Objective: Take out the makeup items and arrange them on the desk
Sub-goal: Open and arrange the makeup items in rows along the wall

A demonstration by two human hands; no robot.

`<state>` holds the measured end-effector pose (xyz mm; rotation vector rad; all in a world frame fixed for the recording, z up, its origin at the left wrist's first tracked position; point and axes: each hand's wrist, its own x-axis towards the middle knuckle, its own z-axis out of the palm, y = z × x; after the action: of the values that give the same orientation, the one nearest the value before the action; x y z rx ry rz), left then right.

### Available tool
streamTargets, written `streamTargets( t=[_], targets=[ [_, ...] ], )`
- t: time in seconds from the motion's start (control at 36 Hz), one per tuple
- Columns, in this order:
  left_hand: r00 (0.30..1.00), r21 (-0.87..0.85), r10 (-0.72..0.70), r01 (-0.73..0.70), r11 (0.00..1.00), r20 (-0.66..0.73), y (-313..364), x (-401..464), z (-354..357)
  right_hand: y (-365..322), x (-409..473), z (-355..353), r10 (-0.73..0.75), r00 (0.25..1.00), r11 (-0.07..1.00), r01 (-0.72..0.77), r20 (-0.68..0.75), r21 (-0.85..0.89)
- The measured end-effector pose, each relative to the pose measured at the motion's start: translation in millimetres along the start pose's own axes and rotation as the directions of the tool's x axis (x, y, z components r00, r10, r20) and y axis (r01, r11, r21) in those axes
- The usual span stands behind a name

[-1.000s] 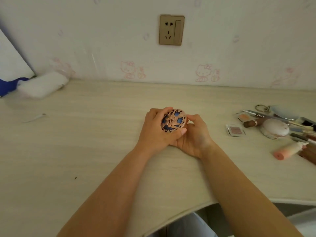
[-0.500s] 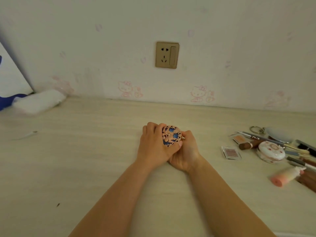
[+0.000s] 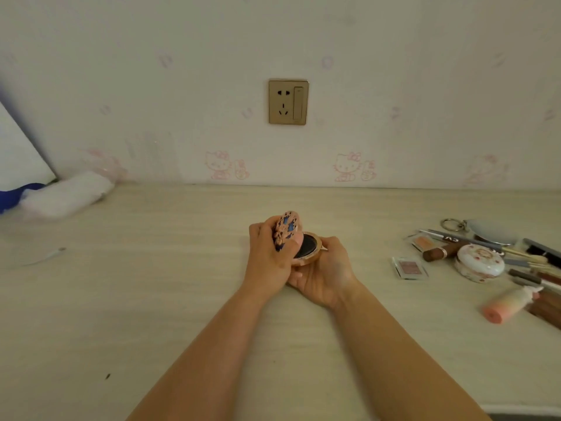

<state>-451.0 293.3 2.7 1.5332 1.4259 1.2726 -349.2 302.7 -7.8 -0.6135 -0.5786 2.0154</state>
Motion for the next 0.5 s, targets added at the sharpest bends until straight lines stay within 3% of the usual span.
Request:
streamTargets(
  t=[0.22, 0.36, 0.44, 0.5],
  targets=[
    [0.996, -0.179, -0.078, 0.071, 0.981, -0.036, -2, 4, -4, -3, 4, -3, 0.025, 0.997, 1.000, -0.023, -0.074, 0.019],
    [0.994, -0.152, -0.051, 0.035, 0.988, -0.099, -9, 8, -8, -5, 7, -2, 0.020, 0.994, 1.000, -0.017, -0.109, 0.026],
    [0.994, -0.184, -0.069, 0.053, 0.981, -0.084, -13, 10, -12, -5, 7, -1, -0.006, 0.989, 1.000, 0.002, -0.145, -0.027],
    [0.993, -0.194, -0.088, 0.073, 0.978, -0.072, -17, 10, -17, -6, 6, 1, -0.071, 0.973, 0.987, 0.037, -0.218, -0.154]
  ],
)
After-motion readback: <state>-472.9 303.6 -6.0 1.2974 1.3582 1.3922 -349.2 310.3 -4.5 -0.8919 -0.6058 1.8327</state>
